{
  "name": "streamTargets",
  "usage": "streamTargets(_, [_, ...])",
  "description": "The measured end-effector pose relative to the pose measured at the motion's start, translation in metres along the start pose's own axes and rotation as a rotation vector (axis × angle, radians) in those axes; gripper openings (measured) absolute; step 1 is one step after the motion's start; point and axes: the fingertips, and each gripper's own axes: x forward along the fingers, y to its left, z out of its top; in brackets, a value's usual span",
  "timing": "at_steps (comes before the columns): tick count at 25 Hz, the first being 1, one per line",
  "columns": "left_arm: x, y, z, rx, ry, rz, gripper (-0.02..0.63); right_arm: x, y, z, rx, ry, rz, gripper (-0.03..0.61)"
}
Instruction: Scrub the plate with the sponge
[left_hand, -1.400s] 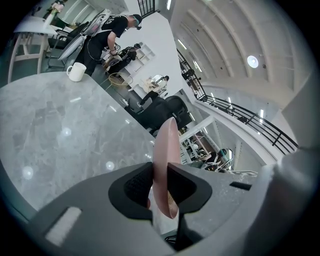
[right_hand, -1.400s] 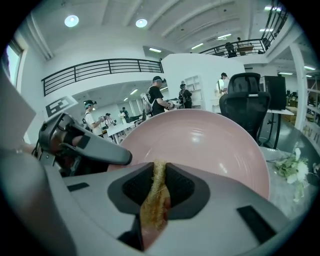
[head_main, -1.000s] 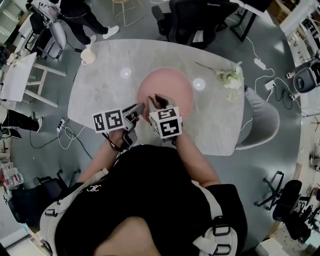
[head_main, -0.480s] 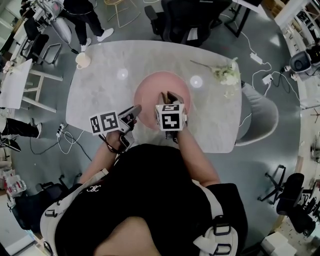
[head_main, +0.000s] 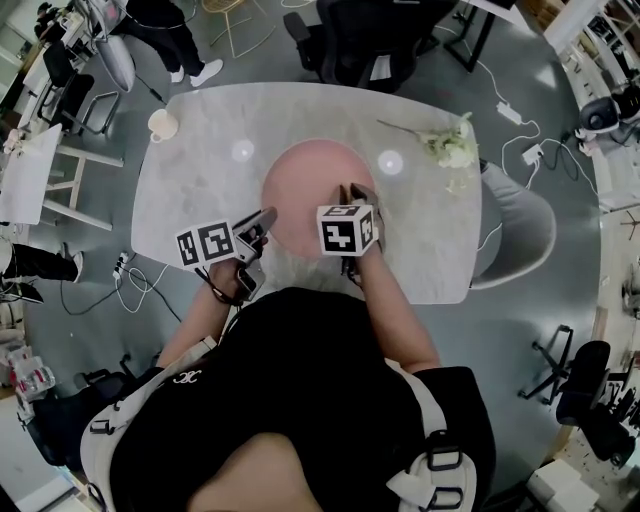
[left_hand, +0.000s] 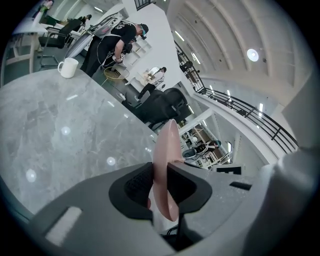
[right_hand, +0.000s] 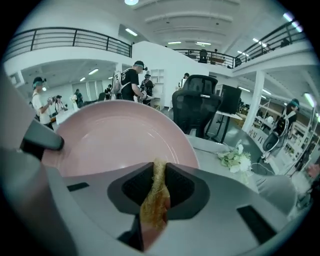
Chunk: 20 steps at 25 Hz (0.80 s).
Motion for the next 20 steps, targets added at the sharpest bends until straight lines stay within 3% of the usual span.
streamTargets(4, [0.004, 0.024, -0.005, -0.039, 0.031, 0.038, 0.072, -0.024, -0.004, 0.016, 0.12, -0.092, 0.082, 0.069])
streamTargets(8, [0.01, 0.063, -0.016, -0.049, 0.064, 0.133, 0.072, -0.056, -0.017, 0.04, 0.119, -0.227, 0.057, 0.07])
streamTargets(12, [0.013, 0.099, -0.026, -0.171, 0.082, 0.157, 0.072, -0.091, -0.028, 0.059, 0.127, -0.345, 0.025, 0.071])
streamTargets(20, [0.034, 0.155, -0.017, -0.29, 0.054, 0.209, 0.072, -0.126, -0.058, 0.049, 0.182, -0.383, -0.052, 0.07])
